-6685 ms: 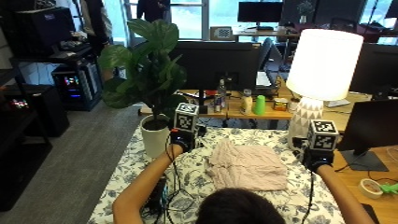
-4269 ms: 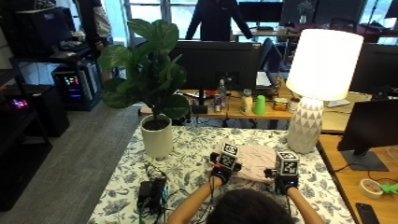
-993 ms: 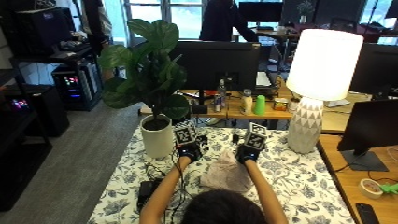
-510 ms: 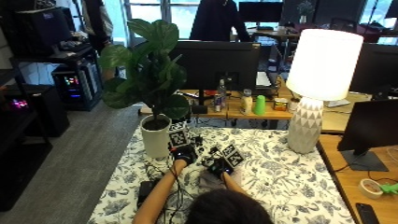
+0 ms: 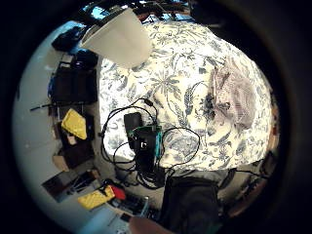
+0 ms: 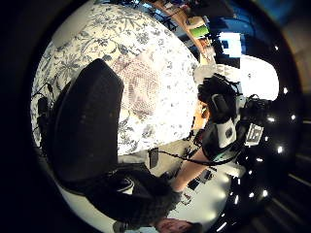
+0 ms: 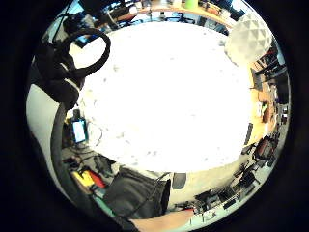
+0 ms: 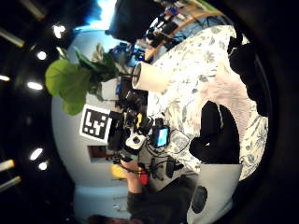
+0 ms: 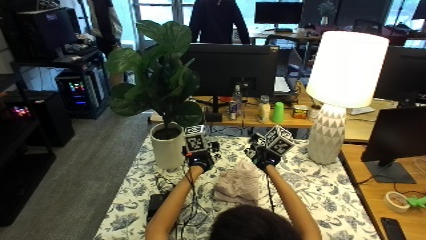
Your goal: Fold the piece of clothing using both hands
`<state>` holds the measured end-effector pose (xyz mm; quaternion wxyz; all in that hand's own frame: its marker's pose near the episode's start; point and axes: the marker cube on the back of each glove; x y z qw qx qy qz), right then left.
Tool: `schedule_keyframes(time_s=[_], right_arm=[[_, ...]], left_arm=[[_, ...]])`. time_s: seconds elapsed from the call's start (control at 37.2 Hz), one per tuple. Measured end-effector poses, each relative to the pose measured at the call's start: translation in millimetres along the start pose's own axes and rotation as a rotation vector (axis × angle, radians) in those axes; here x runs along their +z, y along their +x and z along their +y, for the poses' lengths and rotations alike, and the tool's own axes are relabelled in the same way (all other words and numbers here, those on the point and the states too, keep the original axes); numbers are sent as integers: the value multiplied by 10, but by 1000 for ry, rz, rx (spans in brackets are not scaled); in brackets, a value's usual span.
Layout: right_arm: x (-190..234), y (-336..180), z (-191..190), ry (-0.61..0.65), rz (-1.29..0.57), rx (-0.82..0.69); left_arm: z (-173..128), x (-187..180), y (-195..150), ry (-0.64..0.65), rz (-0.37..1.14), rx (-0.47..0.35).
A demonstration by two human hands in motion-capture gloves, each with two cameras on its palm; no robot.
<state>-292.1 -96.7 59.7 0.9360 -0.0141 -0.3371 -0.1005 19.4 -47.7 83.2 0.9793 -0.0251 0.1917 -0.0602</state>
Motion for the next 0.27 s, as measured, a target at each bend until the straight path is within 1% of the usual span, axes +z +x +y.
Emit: schedule_keyframes(time_s=[0.03, 0.05, 0.11, 0.19, 0.27], right_arm=[[-18, 17, 1, 5, 5, 5], [-24, 23, 8, 8, 7, 8], [-34, -30, 79, 11, 4, -8], [-23, -199, 223, 45, 11, -76], [70, -202, 204, 68, 66, -66]], left_arm=[[-150, 81, -28, -5, -19, 7], [-189, 100, -31, -5, -27, 8], [-199, 97, -20, 1, -35, 6], [-226, 103, -13, 15, -48, 10], [-257, 114, -33, 27, -64, 5]])
